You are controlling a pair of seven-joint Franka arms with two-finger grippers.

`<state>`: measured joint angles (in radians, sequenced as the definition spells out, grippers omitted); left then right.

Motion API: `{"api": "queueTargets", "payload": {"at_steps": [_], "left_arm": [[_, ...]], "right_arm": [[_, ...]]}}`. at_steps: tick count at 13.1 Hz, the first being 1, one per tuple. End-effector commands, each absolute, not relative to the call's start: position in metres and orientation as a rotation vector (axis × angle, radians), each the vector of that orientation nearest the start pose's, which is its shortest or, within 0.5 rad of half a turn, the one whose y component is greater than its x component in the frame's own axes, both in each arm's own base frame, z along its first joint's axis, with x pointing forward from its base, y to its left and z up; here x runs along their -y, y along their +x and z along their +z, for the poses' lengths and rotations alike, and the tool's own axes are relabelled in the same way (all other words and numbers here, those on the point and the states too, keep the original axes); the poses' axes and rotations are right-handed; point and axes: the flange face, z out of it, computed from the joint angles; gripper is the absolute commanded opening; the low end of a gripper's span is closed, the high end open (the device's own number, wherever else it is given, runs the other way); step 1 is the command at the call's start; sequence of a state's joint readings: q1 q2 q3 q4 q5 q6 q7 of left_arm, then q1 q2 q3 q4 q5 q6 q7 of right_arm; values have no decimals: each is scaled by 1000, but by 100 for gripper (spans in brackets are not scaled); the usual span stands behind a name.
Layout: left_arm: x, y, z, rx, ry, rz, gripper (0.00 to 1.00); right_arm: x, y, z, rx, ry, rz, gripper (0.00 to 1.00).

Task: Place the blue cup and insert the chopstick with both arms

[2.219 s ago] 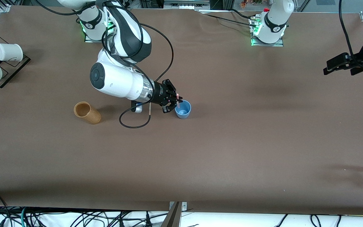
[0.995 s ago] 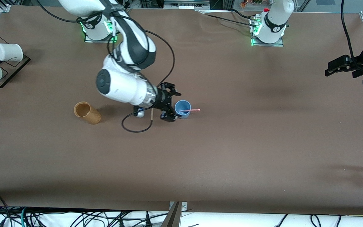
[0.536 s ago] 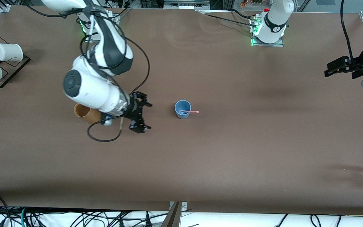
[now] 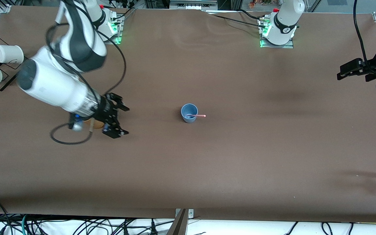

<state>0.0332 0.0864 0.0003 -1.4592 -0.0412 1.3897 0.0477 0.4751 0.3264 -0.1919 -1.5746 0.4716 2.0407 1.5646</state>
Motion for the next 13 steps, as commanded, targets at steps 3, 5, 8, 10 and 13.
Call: {"api": "queueTargets", "payload": {"at_steps": [3, 5, 8, 10, 13], "left_arm": [[-16, 564, 615, -53, -3164, 238, 100], [-15, 566, 613, -63, -3167, 243, 100], [-17, 566, 613, -65, -3163, 243, 100], [-18, 566, 613, -64, -3162, 243, 100], [-18, 566, 613, -64, -3162, 243, 100]], "right_arm": [[-169, 585, 490, -1521, -2343, 181, 100], [-139, 577, 497, -1320, -2468, 147, 100], [-120, 573, 495, -1109, -2718, 61, 100], [-113, 565, 493, -863, -2915, 73, 100], [-83, 543, 514, -456, -3056, 169, 100]]}}
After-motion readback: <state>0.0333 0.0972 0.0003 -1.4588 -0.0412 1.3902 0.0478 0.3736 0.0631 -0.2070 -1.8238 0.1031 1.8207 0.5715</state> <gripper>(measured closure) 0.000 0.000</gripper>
